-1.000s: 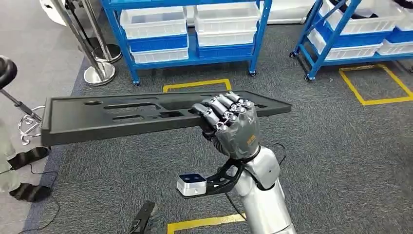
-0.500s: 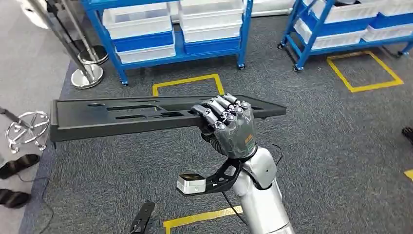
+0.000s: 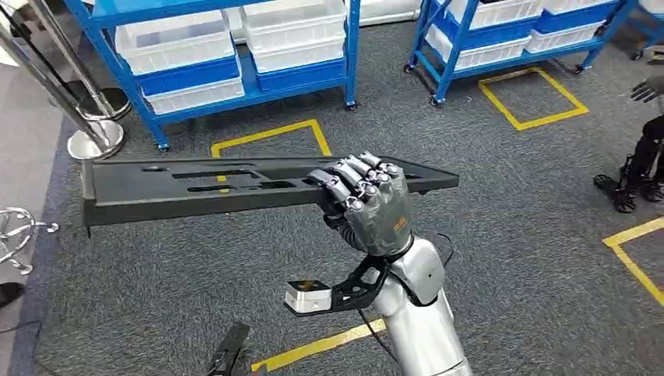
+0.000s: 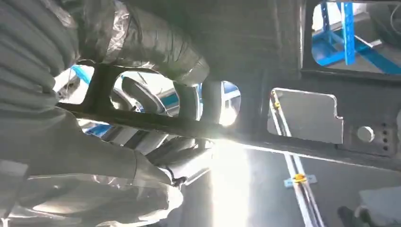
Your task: Take the parts from the cabinet and place them on the table.
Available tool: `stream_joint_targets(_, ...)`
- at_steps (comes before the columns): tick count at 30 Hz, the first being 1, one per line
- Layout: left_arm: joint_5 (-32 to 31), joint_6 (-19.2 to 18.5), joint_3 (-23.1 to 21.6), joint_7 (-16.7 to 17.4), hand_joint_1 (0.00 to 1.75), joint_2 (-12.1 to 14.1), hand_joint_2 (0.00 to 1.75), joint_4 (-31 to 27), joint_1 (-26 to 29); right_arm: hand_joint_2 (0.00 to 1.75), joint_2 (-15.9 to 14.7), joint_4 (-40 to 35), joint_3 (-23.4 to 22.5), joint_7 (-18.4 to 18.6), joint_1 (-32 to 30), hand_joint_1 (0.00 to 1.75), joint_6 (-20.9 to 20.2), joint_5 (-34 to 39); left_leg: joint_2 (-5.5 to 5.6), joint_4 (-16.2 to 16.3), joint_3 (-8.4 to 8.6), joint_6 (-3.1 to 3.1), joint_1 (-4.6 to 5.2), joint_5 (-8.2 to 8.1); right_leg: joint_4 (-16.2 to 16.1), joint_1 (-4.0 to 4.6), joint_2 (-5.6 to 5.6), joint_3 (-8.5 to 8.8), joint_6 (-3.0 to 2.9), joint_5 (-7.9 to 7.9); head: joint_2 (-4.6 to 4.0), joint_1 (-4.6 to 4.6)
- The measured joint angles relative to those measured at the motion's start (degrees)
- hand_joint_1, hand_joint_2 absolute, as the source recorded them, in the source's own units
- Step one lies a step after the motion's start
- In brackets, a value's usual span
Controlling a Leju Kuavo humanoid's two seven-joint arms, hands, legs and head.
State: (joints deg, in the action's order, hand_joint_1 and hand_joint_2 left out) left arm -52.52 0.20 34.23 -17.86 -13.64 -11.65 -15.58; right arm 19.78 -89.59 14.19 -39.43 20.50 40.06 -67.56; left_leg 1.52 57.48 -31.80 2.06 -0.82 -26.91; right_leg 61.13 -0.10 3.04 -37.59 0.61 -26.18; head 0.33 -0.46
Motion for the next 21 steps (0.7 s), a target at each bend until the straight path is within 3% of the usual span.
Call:
stream_joint_targets(1, 0.0, -0.1, 0.0, 0.0, 0.0, 0.0, 1.75, 0.0, -0.1, 1.75, 0.0, 0.0, 0.0, 0.0, 0.0, 1.75, 0.0, -0.2, -0.5, -0.1, -0.02, 0.32, 0.05, 0.16, 2.5, -0.09, -1.45, -1.13, 0.28, -1.95, 0.0, 0.0)
stream_joint_targets(3, 0.0, -0.2, 0.0, 0.1, 0.0, 0.0, 1.75, 0.0, 0.1, 1.75, -0.1, 0.0, 0.0, 0.0, -0.2, 1.75, 0.0, -0.2, -1.89, 0.1, -0.26, 0.34, 0.2, 0.17, 10.6, -0.41, -2.35, -4.74, 0.8, -6.05, 0.0, 0.0)
stream_joint_targets(4, 0.0, -0.2, 0.0, 0.1, 0.0, 0.0, 1.75, 0.0, 0.2, 1.75, -0.2, 0.0, 0.0, 0.1, -0.5, 1.75, 0.0, -0.2, -2.64, 0.1, -0.43, 0.36, 0.21, 0.15, 13.7, -0.6, -2.48, -6.17, 1.06, -7.05, 0.0, 0.02)
stream_joint_targets(5, 0.0, -0.2, 0.0, 0.2, 0.0, 0.0, 1.75, 0.0, 0.3, 1.75, -0.4, 0.0, 0.0, 0.1, -0.7, 1.75, 0.0, -0.2, -3.38, 0.3, -0.55, 0.35, 0.21, 0.14, 14.3, -0.76, -2.6, -6.31, 1.23, -6.59, 0.0, 0.0)
stream_joint_targets(6, 0.1, -0.2, 0.0, 0.2, 0.0, 0.0, 1.75, 0.0, 0.3, 1.75, -0.5, 0.0, 0.0, 0.1, -0.8, 1.75, 0.0, -0.2, -4.03, 0.5, -0.68, 0.29, 0.2, 0.08, 12.4, -0.85, -2.88, -5.16, 1.35, -5.08, 0.0, 0.02)
stream_joint_targets(8, 0.1, -0.4, 0.0, 0.0, 0.0, 0.0, 1.75, 0.0, 0.3, 1.75, -0.6, 0.0, 0.0, 0.1, -0.7, 1.75, 0.0, -0.1, -5.11, 0.9, -0.76, -0.04, 0.18, -0.25, 3.8, -0.92, -4.44, -0.06, 1.3, -0.93, 0.0, 0.0)
stream_joint_targets(9, 0.1, -0.4, 0.0, -0.2, 0.0, 0.0, 1.75, 0.0, 0.3, 1.75, -0.6, -0.1, 0.0, 0.0, -0.7, 1.75, 0.0, 0.1, -5.6, 1.2, -0.72, -0.34, 0.2, -0.49, -0.6, -0.76, -6.56, 2.12, 1.05, -0.59, 0.0, 0.02)
stream_joint_targets(10, -0.1, -0.4, 0.0, -0.3, 0.0, 0.0, 1.75, 0.0, 0.3, 1.75, -0.6, -0.1, 0.0, 0.0, -0.8, 1.75, 0.0, 0.5, -5.99, 1.4, -0.89, -0.7, 0.75, -0.71, -1.1, -0.07, -7.25, 2.32, 0.4, -0.75, 0.0, 0.0)
stream_joint_targets(11, 0.0, -0.4, 0.0, -0.5, 0.0, 0.0, 1.75, 0.0, 0.4, 1.75, -0.6, -0.2, 0.0, 0.0, -0.8, 1.75, 0.0, 0.9, -6.38, 1.4, -0.86, -0.9, 0.73, -0.65, -1.1, -0.13, -6.15, 2.17, -0.04, -0.57, 0.0, -0.02)
stream_joint_targets(13, 0.1, -0.2, 0.0, -0.7, 0.0, 0.0, 1.75, 0.0, 0.6, 1.75, -0.7, -0.3, 0.0, 0.0, -0.9, 1.75, 0.0, 1.6, -7.35, 1.2, -0.66, -1.44, 0.69, -0.54, -1.1, 0.08, -5.11, 1.85, -0.5, -0.41, 0.0, 0.0)
stream_joint_targets(14, 0.1, -0.2, 0.0, -0.7, 0.0, 0.0, 1.75, 0.0, 0.7, 1.75, -0.7, -0.4, 0.0, 0.0, -0.8, 1.75, 0.0, 1.8, -7.81, 1.2, -0.6, -1.74, 0.66, -0.67, -1.5, -0.12, -4.55, 1.86, -1.01, -0.07, 0.0, -0.02)
stream_joint_targets(15, 0.2, -0.2, 0.0, -0.8, 0.0, 0.0, 1.75, 0.0, 0.7, 1.75, -0.7, -0.5, 0.0, 0.0, -0.9, 1.75, 0.0, 1.8, -5.96, 2.0, -0.88, -2.11, 0.23, -1.72, -1.8, -0.42, -4.1, 2.05, -1.42, 0.2, 0.0, 0.0)
stream_joint_targets(16, 0.2, -0.2, 0.0, -0.9, 0.0, 0.0, 1.75, 0.0, 0.7, 1.75, -0.7, -0.5, 0.0, 0.0, -0.8, 1.75, 0.0, 1.8, -3.86, 4.5, -1.86, -2.2, 0.16, -3.91, -1.9, -0.51, -3.67, 1.95, -1.78, 0.37, 0.0, -0.04)
stream_joint_targets(17, 0.2, -0.1, 0.0, -0.9, 0.0, 0.1, 1.75, 0.0, 0.8, 1.75, -0.7, -0.5, 0.0, 0.0, -0.8, 1.75, 0.0, 1.8, -2.85, 8.8, -3.62, -2.31, 0.12, -6.33, -1.9, -0.51, -3.11, 1.87, -1.99, 0.44, 0.0, -0.02)
stream_joint_targets(19, 0.3, 0.0, 0.0, -1.0, 0.0, 0.2, 1.75, 0.0, 1.3, 1.75, -0.7, -0.5, 0.0, 0.0, -0.9, 1.75, 0.0, 1.8, -2.15, 16.7, -7.16, -2.48, 0.13, -9.34, -1.8, -0.34, -1.84, 1.66, -2.13, 0.56, 0.0, -0.02)
stream_joint_targets(20, 0.4, 0.2, 0.0, -1.1, 0.0, 0.3, 1.75, 0.0, 1.5, 1.75, -0.8, -0.5, 0.0, 0.0, -0.9, 1.75, 0.0, 1.6, -2.1, 18.2, -7.85, -2.43, 0.13, -9.25, -1.7, -0.26, -1.12, 1.54, -2.15, 0.59, 0.0, -0.02)
stream_joint_targets(21, 0.5, 0.4, 0.0, -1.1, 0.0, 0.4, 1.75, 0.0, 1.6, 1.75, -0.8, -0.5, 0.0, 0.0, -0.9, 1.75, 0.0, 1.5, -2.05, 16.9, -7.23, -2.31, 0.13, -7.72, -1.5, -0.24, -0.32, 1.49, -2.14, 0.6, 0.0, -0.02)
